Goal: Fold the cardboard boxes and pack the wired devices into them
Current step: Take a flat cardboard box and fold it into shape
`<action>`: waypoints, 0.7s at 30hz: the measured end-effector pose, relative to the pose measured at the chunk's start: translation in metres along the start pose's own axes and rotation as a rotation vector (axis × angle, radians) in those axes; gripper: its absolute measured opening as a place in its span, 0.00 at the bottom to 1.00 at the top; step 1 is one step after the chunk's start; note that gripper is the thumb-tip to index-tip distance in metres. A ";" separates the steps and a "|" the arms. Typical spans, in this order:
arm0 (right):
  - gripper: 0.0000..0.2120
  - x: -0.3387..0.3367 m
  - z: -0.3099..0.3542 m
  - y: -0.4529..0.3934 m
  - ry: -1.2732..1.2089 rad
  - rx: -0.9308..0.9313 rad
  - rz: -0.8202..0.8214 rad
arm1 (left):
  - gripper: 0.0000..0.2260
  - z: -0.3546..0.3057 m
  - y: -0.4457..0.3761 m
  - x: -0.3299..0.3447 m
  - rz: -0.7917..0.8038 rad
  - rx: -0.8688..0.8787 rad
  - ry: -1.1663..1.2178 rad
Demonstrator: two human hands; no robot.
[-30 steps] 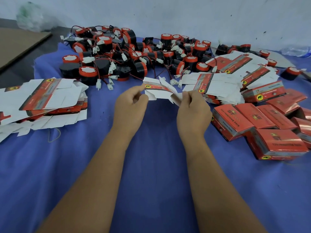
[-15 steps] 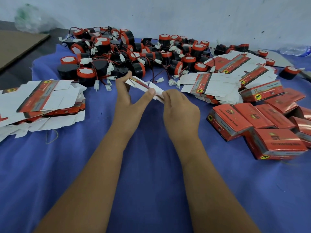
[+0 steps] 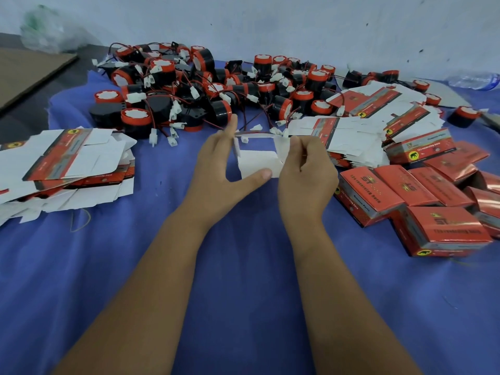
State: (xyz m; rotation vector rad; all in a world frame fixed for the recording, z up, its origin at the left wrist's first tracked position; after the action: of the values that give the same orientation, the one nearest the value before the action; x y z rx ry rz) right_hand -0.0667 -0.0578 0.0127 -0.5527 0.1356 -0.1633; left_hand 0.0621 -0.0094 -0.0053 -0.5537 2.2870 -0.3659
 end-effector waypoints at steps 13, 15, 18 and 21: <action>0.10 0.002 0.003 0.001 -0.162 -0.019 0.042 | 0.38 -0.001 -0.003 -0.005 -0.094 -0.083 0.180; 0.11 0.002 0.001 -0.002 -0.189 0.044 0.001 | 0.39 -0.001 0.000 -0.009 -0.080 -0.054 0.240; 0.12 -0.001 -0.004 -0.009 -0.241 0.169 -0.116 | 0.42 -0.005 0.003 -0.007 0.026 0.070 0.163; 0.11 -0.004 -0.009 -0.014 -0.320 0.307 -0.233 | 0.49 -0.006 0.001 0.000 0.108 0.184 0.042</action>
State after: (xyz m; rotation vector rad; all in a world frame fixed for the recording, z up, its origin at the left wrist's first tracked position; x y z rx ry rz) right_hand -0.0732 -0.0731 0.0130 -0.2811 -0.2634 -0.3139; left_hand 0.0578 -0.0079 -0.0016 -0.3313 2.2819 -0.5328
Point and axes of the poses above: each hand's wrist, its own y-axis away from the middle knuckle, its own x-axis out of the palm, z = x × y, the point moved 1 cm from there along -y, towards the middle knuckle, and after that the axes turned 13 degrees about -y, right-handed, at the moved point
